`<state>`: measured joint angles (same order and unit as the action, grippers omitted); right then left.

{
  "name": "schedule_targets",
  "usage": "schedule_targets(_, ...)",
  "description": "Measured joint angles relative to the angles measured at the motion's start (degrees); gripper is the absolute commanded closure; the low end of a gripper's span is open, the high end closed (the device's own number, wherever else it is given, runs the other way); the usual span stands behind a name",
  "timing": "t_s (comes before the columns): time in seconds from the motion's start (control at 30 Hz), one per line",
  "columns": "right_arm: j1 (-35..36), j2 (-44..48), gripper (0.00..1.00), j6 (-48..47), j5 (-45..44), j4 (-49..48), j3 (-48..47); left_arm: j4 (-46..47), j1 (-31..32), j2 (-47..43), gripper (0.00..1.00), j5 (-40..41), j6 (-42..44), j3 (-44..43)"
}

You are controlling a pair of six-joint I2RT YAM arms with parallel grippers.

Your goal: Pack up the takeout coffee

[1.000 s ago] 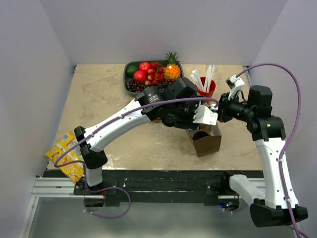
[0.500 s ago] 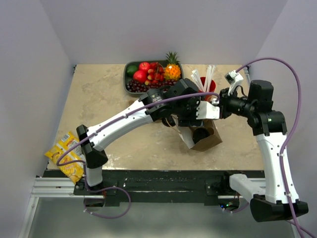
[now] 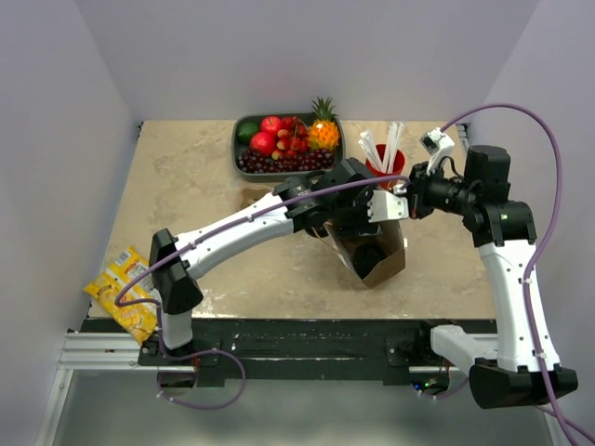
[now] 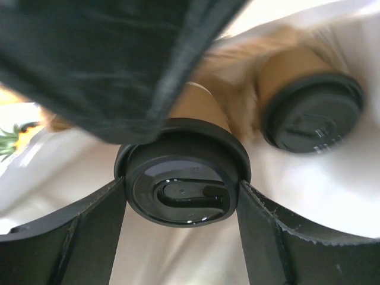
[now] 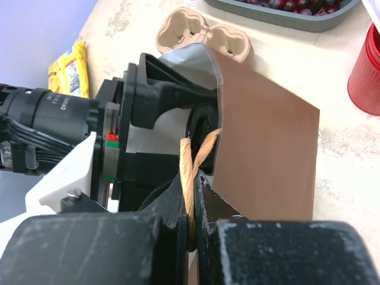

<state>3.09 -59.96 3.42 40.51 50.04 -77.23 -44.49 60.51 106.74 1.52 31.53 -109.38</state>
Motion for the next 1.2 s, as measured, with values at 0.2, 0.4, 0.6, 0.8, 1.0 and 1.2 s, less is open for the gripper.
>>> schedule_targets(0.2, -0.44, -0.90, 1.00, -0.68, -0.85, 0.26, 0.00, 2.10, -0.02, 1.27, 0.44, 2.16, -0.42, -0.46)
schedule_targets(0.4, -0.98, -1.60, 1.00, -1.51, -2.27, 0.70, 0.00, 1.20, -0.09, 3.08, 0.43, 2.91, 0.61, -2.27)
schedule_targets(0.6, -1.20, -1.60, 1.00, -1.88, -2.75, 0.81, 0.04, -0.20, -0.09, 3.91, 0.41, 2.78, 1.27, -3.02)
schedule_targets(0.8, -1.44, -1.60, 1.00, -1.92, -3.65, 0.83, 0.20, -0.17, -0.07, 4.59, 0.42, 1.70, 2.80, -3.04)
schedule_targets(1.0, -1.51, -1.60, 1.00, -1.68, -5.35, 0.50, 0.20, 1.09, -0.07, 4.98, 0.43, 2.14, 3.10, -2.95)
schedule_targets(1.2, -2.40, -1.60, 1.00, -2.23, -8.68, -0.81, 0.20, -2.71, -0.04, 8.85, 0.37, 1.62, -1.53, -8.48)
